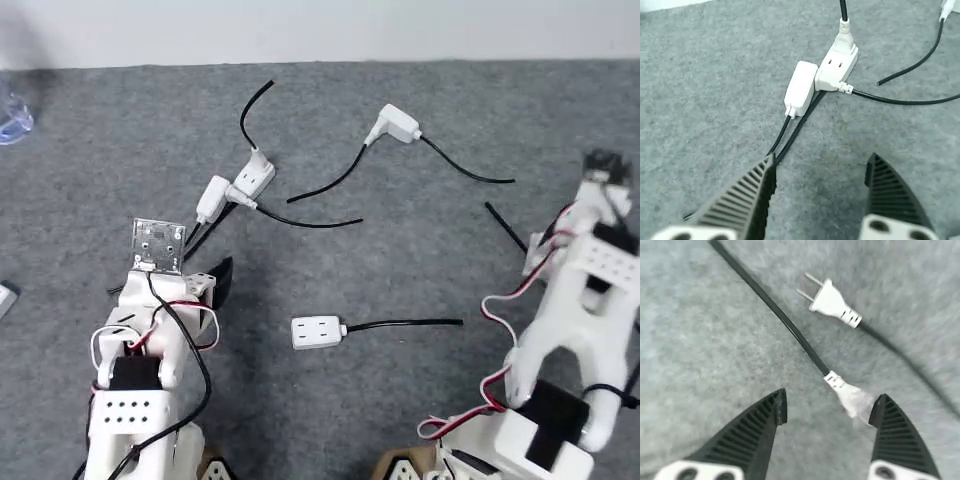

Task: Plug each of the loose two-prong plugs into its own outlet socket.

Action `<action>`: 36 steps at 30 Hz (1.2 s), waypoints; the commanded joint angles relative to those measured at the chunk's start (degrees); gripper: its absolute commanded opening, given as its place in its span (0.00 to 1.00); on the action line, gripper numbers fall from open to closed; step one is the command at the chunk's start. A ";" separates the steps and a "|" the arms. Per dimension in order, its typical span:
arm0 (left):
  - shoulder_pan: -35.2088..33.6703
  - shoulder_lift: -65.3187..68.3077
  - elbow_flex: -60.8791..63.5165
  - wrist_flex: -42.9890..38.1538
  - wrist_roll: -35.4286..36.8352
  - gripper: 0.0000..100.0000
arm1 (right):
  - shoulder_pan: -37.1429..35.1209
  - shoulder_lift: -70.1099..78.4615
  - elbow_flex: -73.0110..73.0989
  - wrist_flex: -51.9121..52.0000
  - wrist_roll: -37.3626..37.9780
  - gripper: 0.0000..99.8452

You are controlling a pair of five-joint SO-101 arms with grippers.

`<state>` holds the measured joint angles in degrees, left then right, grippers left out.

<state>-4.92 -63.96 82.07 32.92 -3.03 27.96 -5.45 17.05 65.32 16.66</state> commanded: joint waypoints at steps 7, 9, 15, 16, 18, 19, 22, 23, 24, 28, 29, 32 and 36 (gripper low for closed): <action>0.70 -0.62 -0.48 -1.32 0.00 0.27 | 4.62 8.92 -8.26 2.95 13.80 0.27; 0.70 -0.62 -0.40 -1.32 -0.97 0.27 | 5.32 13.14 -9.49 3.03 16.44 0.27; 0.70 -0.53 -0.31 -1.41 -2.20 0.27 | 7.08 19.74 -12.48 3.21 18.02 0.27; 0.70 -0.53 -0.31 -1.41 -2.20 0.27 | 7.08 20.26 -12.57 3.21 19.25 0.27; 0.70 -0.53 -0.31 -1.41 -2.20 0.27 | 7.16 21.32 -12.57 3.21 21.71 0.27; 0.70 -0.53 -0.31 -1.32 -2.20 0.27 | 7.43 21.85 -12.57 3.21 22.51 0.27; 0.79 -0.88 0.40 -1.58 -2.20 0.27 | 8.04 23.78 -12.75 2.68 23.12 0.27; 1.32 -0.88 0.48 -1.58 -2.29 0.27 | 8.13 24.40 -12.75 2.24 23.12 0.27; 1.93 -0.88 0.48 -1.49 -2.29 0.27 | 8.13 25.01 -12.66 1.89 23.12 0.27; 2.81 -0.62 0.57 -1.32 -2.37 0.27 | 8.13 27.91 -12.75 1.01 23.21 0.19; 2.81 -0.62 0.57 -1.32 -2.37 0.27 | 8.13 28.44 -12.75 1.01 23.21 0.14; 2.81 -0.62 0.57 -1.41 -2.37 0.27 | 8.04 28.79 -12.75 0.92 22.95 0.00; 2.81 -0.62 0.57 -1.49 -2.37 0.27 | 6.55 28.62 -12.84 3.65 23.03 0.00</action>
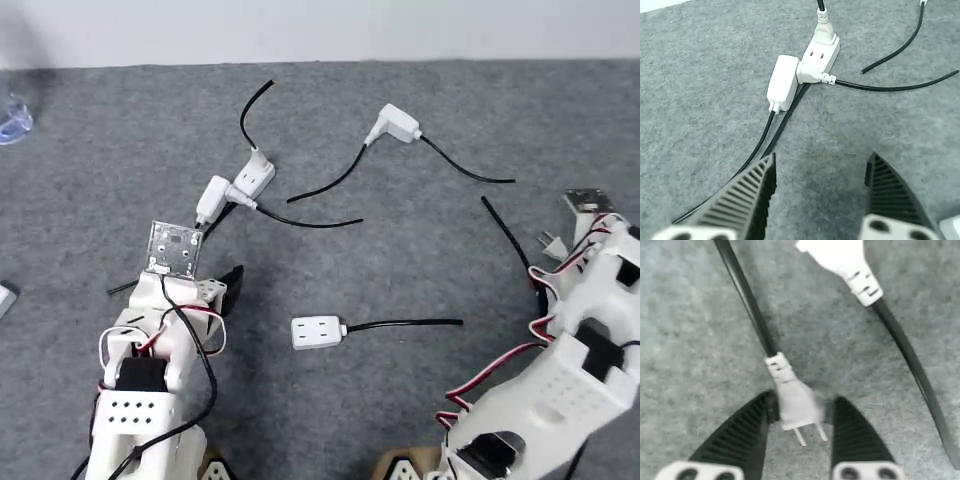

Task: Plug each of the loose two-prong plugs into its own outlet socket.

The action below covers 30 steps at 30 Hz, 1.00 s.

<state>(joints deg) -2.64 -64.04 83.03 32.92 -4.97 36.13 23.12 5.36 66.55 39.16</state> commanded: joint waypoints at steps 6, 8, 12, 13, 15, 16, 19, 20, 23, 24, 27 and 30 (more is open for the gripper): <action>0.62 -0.53 -0.40 -1.49 -0.44 0.27 | -6.11 -3.12 -1.05 8.04 -6.15 0.01; 0.62 -0.53 -0.40 -1.49 -0.44 0.27 | -7.08 -5.23 -1.05 8.66 -13.01 0.01; 0.62 -0.53 -0.40 -1.49 -0.44 0.27 | -9.71 -9.54 -0.97 11.82 -24.44 0.01; 0.62 -0.53 -0.40 -1.49 -0.44 0.27 | -10.42 -10.51 -0.97 13.14 -26.64 0.01; 0.62 -0.53 -0.40 -1.49 -0.44 0.27 | -12.18 -12.62 -0.97 15.87 -31.82 0.01; 0.62 -0.53 -0.40 -1.49 -0.44 0.27 | -12.88 -13.67 -0.97 17.01 -34.37 0.01; 0.62 -0.70 -0.40 -1.41 -0.44 0.27 | -16.84 -17.10 -1.05 20.26 -44.13 0.01; 0.62 -0.70 -0.40 -1.32 -0.44 0.27 | -18.51 -17.71 -1.05 20.97 -47.65 0.01; 0.62 -0.70 -0.40 -1.32 -0.44 0.27 | -21.85 -19.30 -0.70 24.13 -54.77 0.01; 0.62 -0.70 -0.40 -1.32 -0.44 0.27 | -22.73 -19.38 -0.97 24.57 -55.91 0.01; 0.62 -0.79 -0.40 -1.32 -0.44 0.27 | -27.82 -19.82 -1.05 22.81 -56.35 0.01; 0.62 -0.79 -0.40 -1.32 -0.44 0.27 | -30.37 -19.21 -0.62 22.55 -56.79 0.01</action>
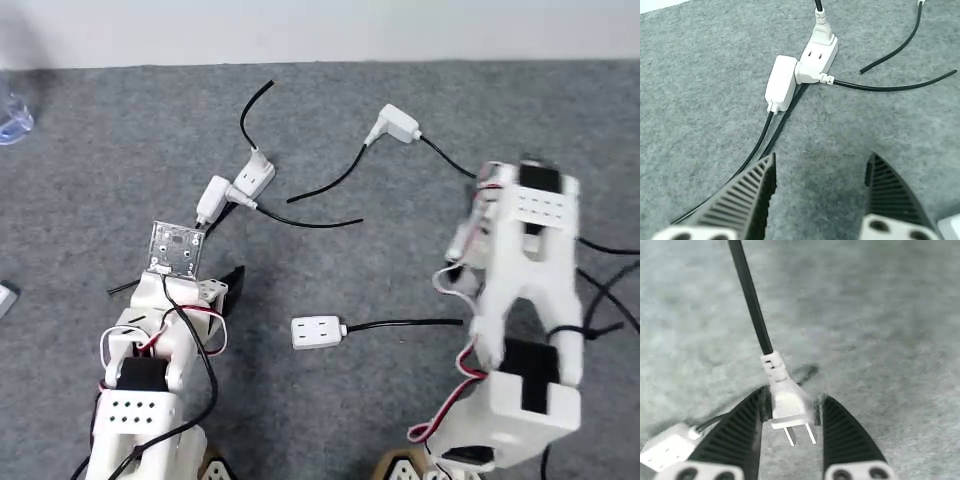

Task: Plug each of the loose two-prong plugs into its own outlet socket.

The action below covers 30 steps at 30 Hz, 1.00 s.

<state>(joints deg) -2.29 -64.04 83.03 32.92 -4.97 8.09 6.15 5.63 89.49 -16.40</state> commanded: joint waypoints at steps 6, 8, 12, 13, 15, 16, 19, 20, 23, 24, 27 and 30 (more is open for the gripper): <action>0.26 -0.79 -0.40 -1.32 -0.44 0.27 | -0.84 -2.42 0.53 -2.15 -25.93 0.01; 0.26 -0.79 -0.40 -1.32 -0.44 0.27 | 1.10 -2.51 0.00 -2.95 -36.57 0.01; 0.26 -0.79 -0.40 -1.32 -0.44 0.27 | 1.36 -1.98 -1.41 -3.47 -38.42 0.01; 0.26 -0.79 -0.40 -1.32 -0.44 0.27 | 1.45 -1.98 -1.41 -3.03 -40.09 0.01; 0.26 -0.79 -0.40 -1.32 -0.44 0.27 | 2.07 -2.33 -1.41 -2.95 -42.46 0.01; 0.26 -0.79 -0.40 -1.32 -0.44 0.27 | 2.42 -2.24 -1.41 -3.38 -42.73 0.01; 0.26 -0.88 -0.40 -1.41 -0.44 0.27 | 2.68 -1.89 -1.58 -5.05 -41.05 0.03; 0.26 -0.88 -0.40 -1.41 -0.44 0.27 | 2.59 -1.89 -1.58 -5.32 -38.59 0.05; 0.26 -0.88 -0.40 -1.41 -0.44 0.27 | 2.33 -1.98 -1.76 -4.79 -35.96 0.20; 0.26 -0.88 -0.40 -1.41 -0.44 0.27 | 2.33 -2.15 -1.67 -4.00 -36.57 0.27; 0.26 -0.88 -0.40 -1.41 -0.44 0.27 | 1.98 -2.51 -1.93 -1.01 -37.63 0.43; 0.26 -0.88 -0.40 -1.41 -0.44 0.27 | 1.80 -2.59 -2.02 0.22 -37.54 0.48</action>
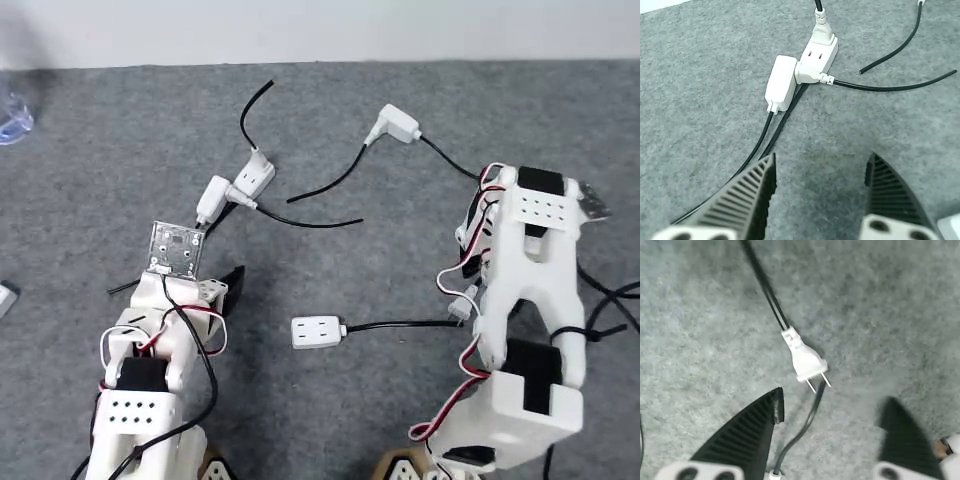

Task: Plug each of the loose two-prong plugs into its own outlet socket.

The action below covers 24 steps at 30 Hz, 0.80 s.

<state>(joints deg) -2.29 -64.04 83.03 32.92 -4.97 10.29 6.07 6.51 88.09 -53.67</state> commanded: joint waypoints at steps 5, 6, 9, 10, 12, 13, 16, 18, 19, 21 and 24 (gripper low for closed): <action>0.26 -0.79 -0.40 -1.41 -0.44 0.27 | -1.19 -2.42 -7.65 5.14 12.04 0.48; 0.26 -0.79 -0.40 -1.41 -0.44 0.27 | -1.19 -2.42 -9.67 6.64 17.23 0.48; 0.26 -0.79 -0.40 -1.41 -0.44 0.27 | -1.10 -1.45 -16.00 10.24 36.66 0.43; 0.26 -0.79 -0.40 -1.49 -0.44 0.27 | -1.01 -1.01 -17.41 11.47 44.75 0.39; 0.26 -0.79 -0.40 -1.49 -0.44 0.27 | -1.01 0.48 -18.55 13.32 63.65 0.30; 0.26 -0.79 -0.40 -1.49 -0.44 0.27 | -0.75 1.36 -18.55 13.41 73.14 0.26; 0.26 -0.79 -0.40 -1.49 -0.44 0.27 | 1.19 5.41 -18.55 10.07 99.52 0.21; 0.26 -0.70 -0.40 -1.58 -0.44 0.27 | 2.24 8.22 -18.46 9.63 112.35 0.21; 0.26 -0.70 -0.40 -1.58 -0.44 0.27 | 2.42 9.36 -18.81 10.86 115.34 0.21; 0.26 -0.53 -0.40 -1.58 -0.44 0.27 | 2.77 11.12 -19.52 11.65 119.47 0.21; 0.26 -0.53 -0.40 -1.58 -0.53 0.27 | 4.35 11.82 -22.86 11.56 127.56 0.21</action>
<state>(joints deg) -2.29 -64.04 83.03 32.92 -4.97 12.66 18.37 -10.73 98.81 64.92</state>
